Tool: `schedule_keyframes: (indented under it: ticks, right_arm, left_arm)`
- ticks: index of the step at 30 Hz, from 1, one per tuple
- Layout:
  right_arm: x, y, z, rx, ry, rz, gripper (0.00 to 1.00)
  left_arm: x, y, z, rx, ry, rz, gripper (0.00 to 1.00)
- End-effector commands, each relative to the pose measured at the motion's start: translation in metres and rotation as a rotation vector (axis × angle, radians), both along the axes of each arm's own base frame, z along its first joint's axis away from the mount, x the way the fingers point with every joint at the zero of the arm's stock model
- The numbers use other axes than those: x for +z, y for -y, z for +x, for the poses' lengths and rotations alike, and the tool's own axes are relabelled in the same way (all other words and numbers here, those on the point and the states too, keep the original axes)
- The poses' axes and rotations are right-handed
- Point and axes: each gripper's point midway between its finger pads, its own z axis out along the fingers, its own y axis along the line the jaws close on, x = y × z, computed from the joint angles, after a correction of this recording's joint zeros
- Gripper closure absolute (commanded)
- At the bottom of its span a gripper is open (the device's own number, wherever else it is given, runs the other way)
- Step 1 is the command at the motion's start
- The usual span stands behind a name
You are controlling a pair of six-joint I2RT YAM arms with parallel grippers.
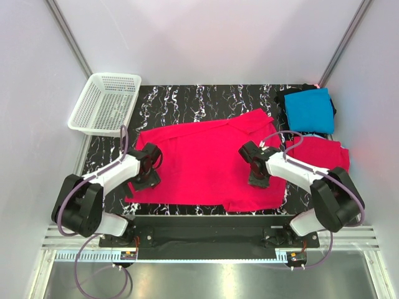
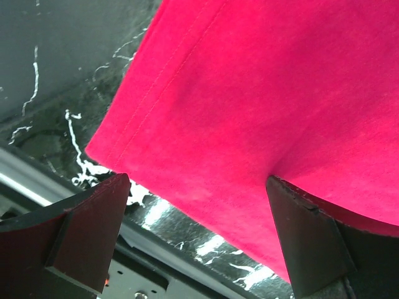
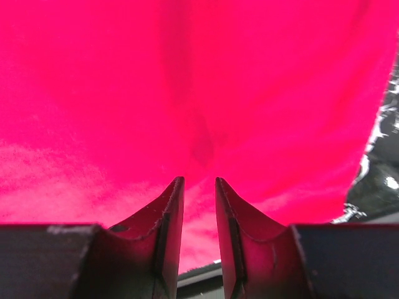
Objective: Fold and stack the t-shirts
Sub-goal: Flatten the tshirt out, then fold the tshirt
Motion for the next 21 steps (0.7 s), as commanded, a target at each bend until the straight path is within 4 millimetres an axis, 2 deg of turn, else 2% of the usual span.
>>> schedule_keyframes:
  ticks: [1,4,5,7,8,10,11,12,15,16,18,19,20,21]
  right_arm:
    - [0.033,0.003,0.014,-0.02,0.098,-0.015,0.67]
    - [0.067,0.003,0.03,-0.011,0.184,-0.014,0.66]
    - [0.084,0.002,0.039,-0.002,0.23,-0.02,0.66]
    - [0.102,0.002,0.048,0.013,0.272,-0.027,0.64]
    - [0.117,0.0,0.058,0.031,0.31,-0.028,0.64]
    - [0.124,-0.002,0.068,0.038,0.329,-0.045,0.63]
    - [0.134,-0.005,0.077,0.055,0.354,-0.05,0.62]
    - [0.131,-0.007,0.082,0.067,0.339,-0.066,0.62]
    - [0.133,-0.016,0.095,0.106,0.346,-0.068,0.58]
    - [0.133,-0.019,0.098,0.121,0.353,-0.06,0.55]
    - [0.135,-0.027,0.105,0.151,0.385,-0.032,0.5]
    - [0.138,-0.031,0.11,0.156,0.409,-0.012,0.48]
    - [0.138,-0.033,0.111,0.173,0.416,-0.005,0.48]
    - [0.138,-0.035,0.113,0.184,0.426,0.01,0.47]
  left_arm:
    - [0.021,-0.003,0.012,0.002,0.072,0.016,0.01]
    - [0.046,-0.002,0.022,-0.011,0.142,0.004,0.01]
    - [0.06,0.001,0.032,-0.014,0.189,-0.008,0.01]
    - [0.082,0.003,0.043,-0.046,0.257,-0.022,0.01]
    - [0.098,0.005,0.055,-0.048,0.31,-0.028,0.01]
    - [0.113,0.007,0.068,-0.067,0.355,-0.021,0.01]
    - [0.118,0.007,0.077,-0.074,0.373,-0.008,0.01]
    - [0.129,0.01,0.088,-0.093,0.4,-0.008,0.01]
    - [0.123,0.017,0.112,-0.112,0.385,-0.014,0.01]
    - [0.117,0.016,0.119,-0.099,0.378,-0.029,0.01]
    - [0.102,0.026,0.138,-0.096,0.386,-0.109,0.01]
    - [0.091,0.017,0.141,-0.064,0.376,-0.128,0.01]
    - [0.084,0.021,0.153,-0.052,0.401,-0.172,0.01]
    - [0.078,0.019,0.158,-0.04,0.4,-0.19,0.01]
